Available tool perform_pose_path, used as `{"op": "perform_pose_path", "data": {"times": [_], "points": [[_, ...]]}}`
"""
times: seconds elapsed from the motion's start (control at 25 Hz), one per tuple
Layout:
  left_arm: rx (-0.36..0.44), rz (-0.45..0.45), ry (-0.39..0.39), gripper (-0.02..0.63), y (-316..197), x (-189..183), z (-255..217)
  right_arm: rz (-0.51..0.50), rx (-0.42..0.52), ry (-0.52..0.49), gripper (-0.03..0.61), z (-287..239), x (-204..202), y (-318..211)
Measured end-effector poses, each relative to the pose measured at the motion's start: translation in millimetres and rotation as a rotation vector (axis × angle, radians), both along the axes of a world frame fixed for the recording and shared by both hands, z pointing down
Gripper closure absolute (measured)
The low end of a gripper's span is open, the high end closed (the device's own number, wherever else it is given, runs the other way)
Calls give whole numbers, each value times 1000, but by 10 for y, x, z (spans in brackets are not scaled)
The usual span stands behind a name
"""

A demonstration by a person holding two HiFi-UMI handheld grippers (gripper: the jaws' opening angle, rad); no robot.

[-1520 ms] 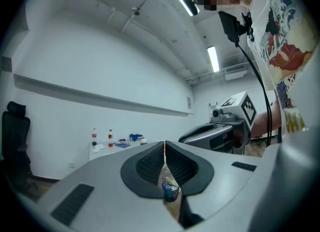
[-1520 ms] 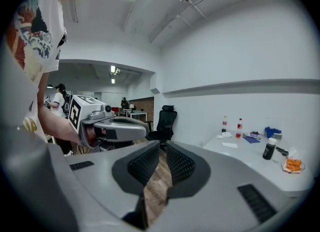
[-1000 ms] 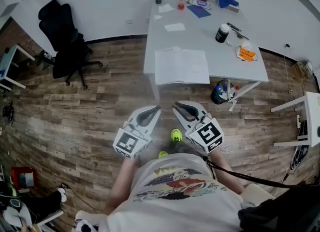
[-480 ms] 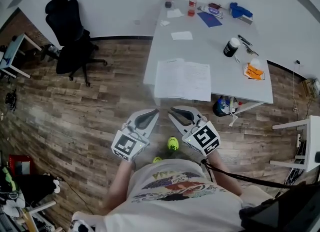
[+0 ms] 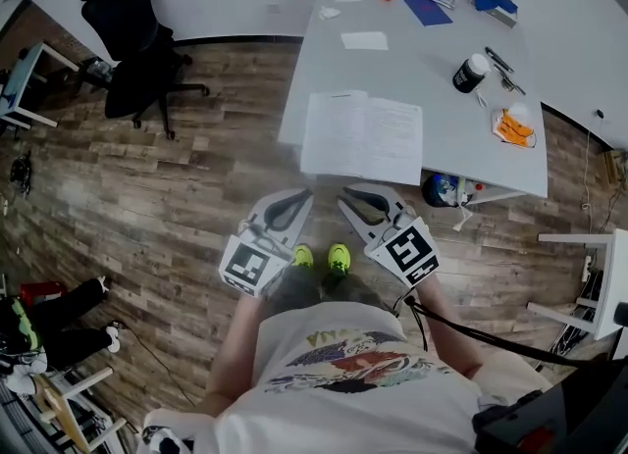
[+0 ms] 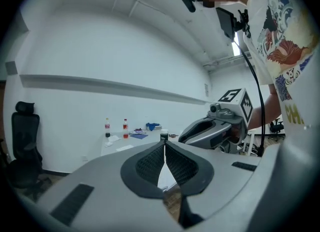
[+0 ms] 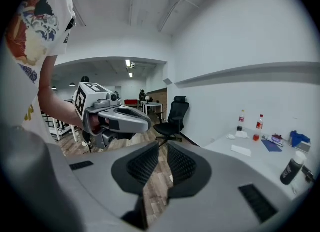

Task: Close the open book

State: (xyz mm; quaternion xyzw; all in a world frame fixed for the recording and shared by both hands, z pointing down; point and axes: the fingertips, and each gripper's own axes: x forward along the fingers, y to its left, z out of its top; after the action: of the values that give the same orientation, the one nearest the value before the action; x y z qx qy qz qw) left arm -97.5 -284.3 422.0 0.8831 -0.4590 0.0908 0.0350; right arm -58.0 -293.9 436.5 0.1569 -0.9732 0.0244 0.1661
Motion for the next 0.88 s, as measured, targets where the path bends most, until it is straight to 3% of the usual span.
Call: {"op": "perform_pose_path", "data": {"times": [0.2,0.28,0.56,0.88], "points": [[-15,42,17,600,-159,24,147,67,-6,-1,536,134,-9,-223],[-19,57,29,600,-223,12,160,82,-17,11,477,199,-44,-277],[-43,89,66,600,-390,-189,307,95,18,153,412,489,-208,-414],[-63,115,91,600,-605,-414,686,89,18,245,391,967,-473,-535]]}}
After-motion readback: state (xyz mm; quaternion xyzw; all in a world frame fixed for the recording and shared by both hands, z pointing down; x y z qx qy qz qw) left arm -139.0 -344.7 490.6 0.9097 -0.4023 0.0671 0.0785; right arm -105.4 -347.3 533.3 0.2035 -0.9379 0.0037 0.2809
